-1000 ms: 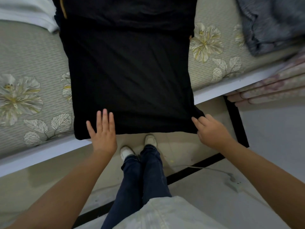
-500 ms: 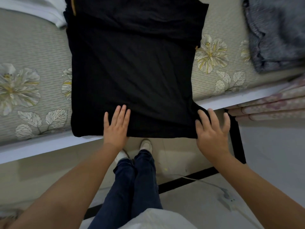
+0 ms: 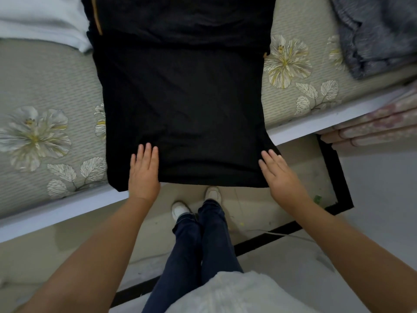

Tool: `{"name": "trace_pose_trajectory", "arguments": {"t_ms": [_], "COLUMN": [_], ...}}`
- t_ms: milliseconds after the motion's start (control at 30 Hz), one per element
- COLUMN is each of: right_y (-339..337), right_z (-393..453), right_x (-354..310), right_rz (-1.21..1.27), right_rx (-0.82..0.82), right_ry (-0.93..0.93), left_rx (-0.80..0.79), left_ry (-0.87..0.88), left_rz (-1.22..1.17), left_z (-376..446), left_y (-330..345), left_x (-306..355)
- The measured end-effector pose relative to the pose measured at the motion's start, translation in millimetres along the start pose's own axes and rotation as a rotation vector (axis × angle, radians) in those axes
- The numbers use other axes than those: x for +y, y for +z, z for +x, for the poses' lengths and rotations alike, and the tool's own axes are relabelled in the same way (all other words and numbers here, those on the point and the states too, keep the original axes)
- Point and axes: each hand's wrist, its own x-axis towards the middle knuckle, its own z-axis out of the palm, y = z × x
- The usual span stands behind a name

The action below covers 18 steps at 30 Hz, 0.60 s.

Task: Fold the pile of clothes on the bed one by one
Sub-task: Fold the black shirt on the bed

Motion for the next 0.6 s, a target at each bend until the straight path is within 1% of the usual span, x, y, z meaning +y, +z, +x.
{"name": "trace_pose_trajectory", "arguments": {"t_ms": [67,167,233,367,433,533,600], "right_y": [3.2,3.3,1.5,-11.8,-18.5,-32.2,-41.8], "right_z": [-8.5,-22.3,-27.4,-24.8,-14.4,22.2,55.4], "right_x": [-10.5,-25.6,-34.9,-39.7,-35.2,-16.6,-1.4], "right_rz": [0.048,0.078,0.057,0.058,0.039,0.016,0.004], "right_rx": [-0.064,-0.122,-0.126,-0.052,-0.008,0.076,0.089], "right_ry": [0.048,0.045,0.037,0.102,0.132,0.147,0.193], "left_rx": [-0.019,-0.032,-0.019,0.041,0.028,0.071,0.107], "left_ry": [0.003,-0.035,0.014,0.052,-0.019,-0.079,-0.022], "left_rz": [-0.009,-0.073,-0.067,0.013,-0.003,-0.022,0.053], "left_z": [-8.7,-23.2,-33.9,-58.9,-62.6,-44.2,-15.2], "left_y": [-6.1,-21.9,-33.9,-54.3,-64.2,-86.2,-106.7], "left_x": [-4.5,-14.5,-19.7,-30.4,-40.7,-45.0,-41.6]}}
